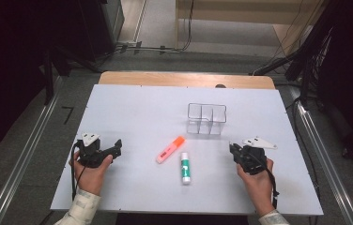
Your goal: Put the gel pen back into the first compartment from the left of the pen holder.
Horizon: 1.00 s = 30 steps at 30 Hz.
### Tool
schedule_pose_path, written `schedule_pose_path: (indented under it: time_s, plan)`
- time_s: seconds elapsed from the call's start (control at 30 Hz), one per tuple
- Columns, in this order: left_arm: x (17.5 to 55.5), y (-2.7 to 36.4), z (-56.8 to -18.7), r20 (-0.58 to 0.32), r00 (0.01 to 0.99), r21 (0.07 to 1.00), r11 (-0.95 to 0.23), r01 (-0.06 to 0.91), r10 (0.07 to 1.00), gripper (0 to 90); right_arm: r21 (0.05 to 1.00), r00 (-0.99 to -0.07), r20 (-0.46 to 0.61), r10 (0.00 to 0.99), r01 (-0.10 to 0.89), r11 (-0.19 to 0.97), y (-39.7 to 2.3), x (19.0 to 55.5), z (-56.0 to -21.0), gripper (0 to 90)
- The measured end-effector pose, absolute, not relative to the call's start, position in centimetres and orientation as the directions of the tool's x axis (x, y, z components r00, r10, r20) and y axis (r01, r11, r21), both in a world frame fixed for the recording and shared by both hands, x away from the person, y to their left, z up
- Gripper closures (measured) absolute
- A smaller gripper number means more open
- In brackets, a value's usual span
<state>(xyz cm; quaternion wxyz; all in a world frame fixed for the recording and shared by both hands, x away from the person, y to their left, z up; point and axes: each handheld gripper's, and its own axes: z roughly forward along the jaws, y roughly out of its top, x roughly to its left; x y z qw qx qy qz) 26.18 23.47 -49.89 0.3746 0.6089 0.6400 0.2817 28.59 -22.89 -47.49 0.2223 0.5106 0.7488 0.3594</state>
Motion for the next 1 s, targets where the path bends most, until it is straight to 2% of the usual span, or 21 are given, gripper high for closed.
schedule_pose_path:
  time_s: [1.0]
  plan:
    - [26.1,23.6,-49.9,-0.138,0.022,0.817,0.102,0.567,0.99,13.8,0.792,-0.465,0.077,0.882,0.566,0.229,-19.6,31.2,-44.8,79.1]
